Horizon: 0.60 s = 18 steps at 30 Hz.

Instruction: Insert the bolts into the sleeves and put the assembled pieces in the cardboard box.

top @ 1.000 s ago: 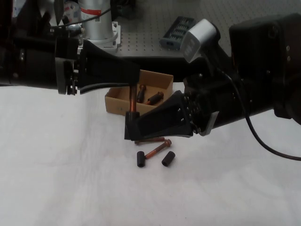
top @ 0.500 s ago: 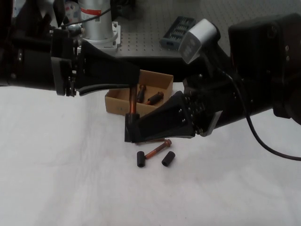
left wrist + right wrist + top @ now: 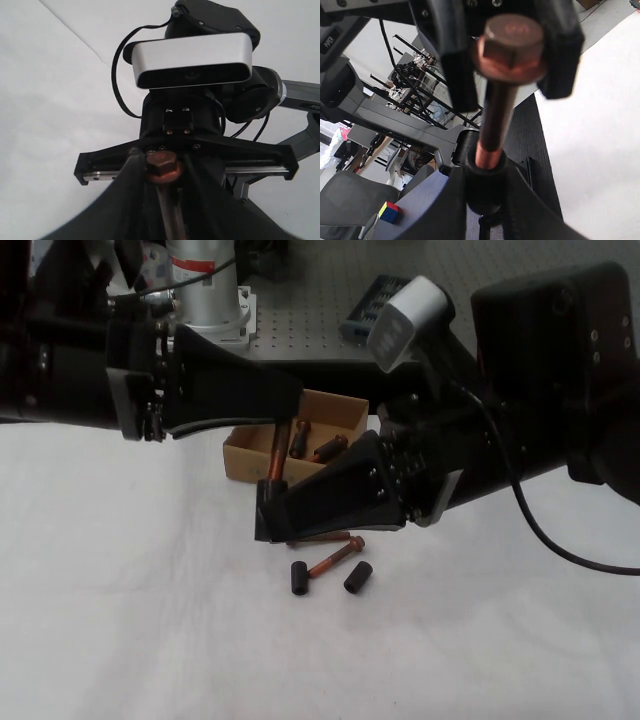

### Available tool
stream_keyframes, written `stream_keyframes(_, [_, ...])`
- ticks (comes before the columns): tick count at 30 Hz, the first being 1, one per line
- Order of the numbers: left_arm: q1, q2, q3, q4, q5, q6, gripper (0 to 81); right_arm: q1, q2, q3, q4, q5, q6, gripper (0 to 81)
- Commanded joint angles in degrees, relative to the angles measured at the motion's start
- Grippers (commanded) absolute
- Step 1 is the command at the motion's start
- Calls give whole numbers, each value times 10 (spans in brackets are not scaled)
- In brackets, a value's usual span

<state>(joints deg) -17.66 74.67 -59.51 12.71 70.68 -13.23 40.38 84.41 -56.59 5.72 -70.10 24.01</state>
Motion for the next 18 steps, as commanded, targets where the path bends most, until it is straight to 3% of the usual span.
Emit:
stream_keyframes(1, [-15,-1,2,26,38,4,7,-9,0,-19,-26,42,-7,29])
stream_keyframes(6, [-14,-1,2,26,10,9,7,-10,0,-19,-26,73,-15,29])
stream_keyframes(18, [-14,-1,2,26,2,30,7,-12,0,-19,-26,102,-123,29])
